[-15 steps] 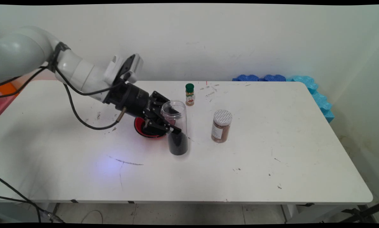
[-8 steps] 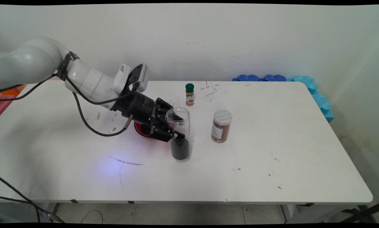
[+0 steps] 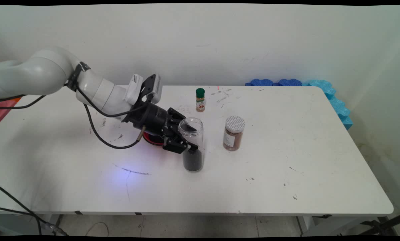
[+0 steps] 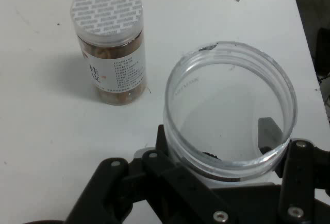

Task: Place the picked object on the table

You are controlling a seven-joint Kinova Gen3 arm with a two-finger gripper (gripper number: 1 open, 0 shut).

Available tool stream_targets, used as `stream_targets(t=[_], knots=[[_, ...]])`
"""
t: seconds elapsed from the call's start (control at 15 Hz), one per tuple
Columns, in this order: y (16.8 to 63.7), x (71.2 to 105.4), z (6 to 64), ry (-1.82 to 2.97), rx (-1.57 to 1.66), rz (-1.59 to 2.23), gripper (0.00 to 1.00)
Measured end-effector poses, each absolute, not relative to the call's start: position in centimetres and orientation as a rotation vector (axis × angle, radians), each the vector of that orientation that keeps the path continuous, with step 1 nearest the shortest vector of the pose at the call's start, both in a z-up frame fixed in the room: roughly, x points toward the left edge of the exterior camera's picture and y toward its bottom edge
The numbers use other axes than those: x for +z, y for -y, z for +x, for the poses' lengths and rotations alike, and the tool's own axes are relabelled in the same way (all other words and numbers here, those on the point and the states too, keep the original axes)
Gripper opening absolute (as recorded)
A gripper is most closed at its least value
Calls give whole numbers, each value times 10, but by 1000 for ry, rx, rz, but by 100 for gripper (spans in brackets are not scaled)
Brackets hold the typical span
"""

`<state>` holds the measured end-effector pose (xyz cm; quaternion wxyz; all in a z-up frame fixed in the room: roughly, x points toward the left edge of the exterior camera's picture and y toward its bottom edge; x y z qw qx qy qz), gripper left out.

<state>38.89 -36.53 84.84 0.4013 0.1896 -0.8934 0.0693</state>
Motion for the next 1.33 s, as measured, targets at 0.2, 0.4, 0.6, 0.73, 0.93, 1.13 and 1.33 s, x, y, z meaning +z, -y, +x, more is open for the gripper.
stream_targets(t=[0.2, 0.4, 0.6, 0.73, 0.93, 1.13, 1.33], knots=[[364, 844, 387, 2261, 178, 483, 0], [363, 839, 385, 2263, 183, 482, 0], [363, 836, 385, 2266, 192, 479, 0], [363, 834, 385, 2266, 197, 478, 0], [363, 832, 384, 2264, 200, 478, 0], [363, 831, 384, 2260, 201, 480, 0], [363, 831, 384, 2255, 200, 482, 100]])
